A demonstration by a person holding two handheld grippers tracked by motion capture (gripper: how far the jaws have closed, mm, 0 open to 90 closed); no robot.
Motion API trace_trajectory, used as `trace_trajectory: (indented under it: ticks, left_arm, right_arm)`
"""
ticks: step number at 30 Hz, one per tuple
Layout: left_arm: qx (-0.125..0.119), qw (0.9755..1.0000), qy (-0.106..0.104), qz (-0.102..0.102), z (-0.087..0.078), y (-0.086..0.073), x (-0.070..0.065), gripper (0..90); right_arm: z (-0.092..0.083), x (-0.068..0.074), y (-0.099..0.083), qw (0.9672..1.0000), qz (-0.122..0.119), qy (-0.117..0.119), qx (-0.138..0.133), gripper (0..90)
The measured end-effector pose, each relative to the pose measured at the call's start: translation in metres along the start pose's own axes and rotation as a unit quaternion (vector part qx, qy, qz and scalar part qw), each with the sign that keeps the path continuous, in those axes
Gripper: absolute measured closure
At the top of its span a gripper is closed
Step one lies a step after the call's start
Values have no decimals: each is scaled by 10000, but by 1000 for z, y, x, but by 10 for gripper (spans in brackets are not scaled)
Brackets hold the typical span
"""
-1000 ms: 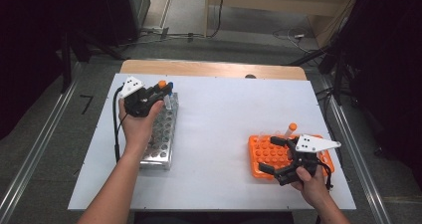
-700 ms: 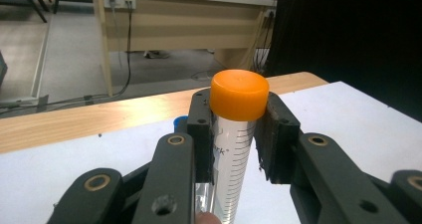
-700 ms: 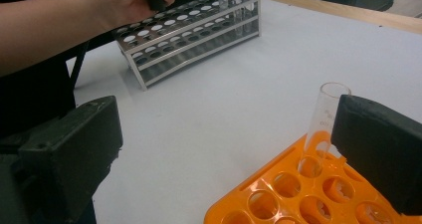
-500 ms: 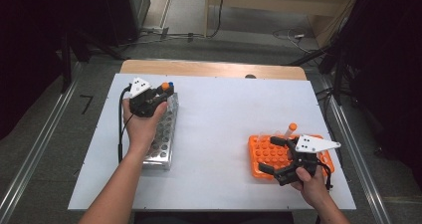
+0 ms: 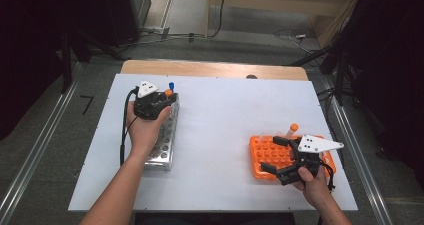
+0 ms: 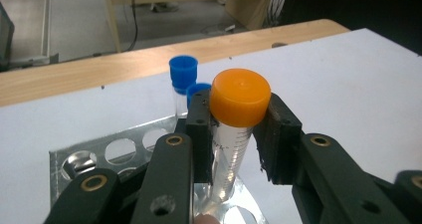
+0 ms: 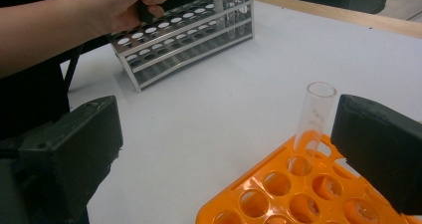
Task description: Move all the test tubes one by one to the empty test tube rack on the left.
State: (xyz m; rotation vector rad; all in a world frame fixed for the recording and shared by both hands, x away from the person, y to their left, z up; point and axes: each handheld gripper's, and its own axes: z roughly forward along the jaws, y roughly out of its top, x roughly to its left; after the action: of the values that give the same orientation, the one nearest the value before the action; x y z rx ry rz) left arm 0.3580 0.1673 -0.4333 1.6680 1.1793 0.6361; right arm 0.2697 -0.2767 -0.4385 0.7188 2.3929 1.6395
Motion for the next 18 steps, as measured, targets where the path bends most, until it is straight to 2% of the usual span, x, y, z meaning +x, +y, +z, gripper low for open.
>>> trace_trajectory:
  ticks: [5, 9, 11, 18]
  left_arm:
    - [37, 9999, -77, -69, 0, 0, 0, 659]
    - [68, 9999, -129, -54, -2, 1, -1, 563]
    - [34, 9998, -152, -98, -5, 2, -2, 485]
    - [-224, 9985, -482, -149, -19, 6, -9, 243]
  right_arm:
    - [-2, -1, 0, 10000, 21, -16, -21, 0]
    - [-3, -3, 0, 10000, 23, -57, -32, 0]
    - [-4, -3, 1, 10000, 14, -81, -56, 0]
    - [-11, -8, 2, 9997, 42, -207, -137, 0]
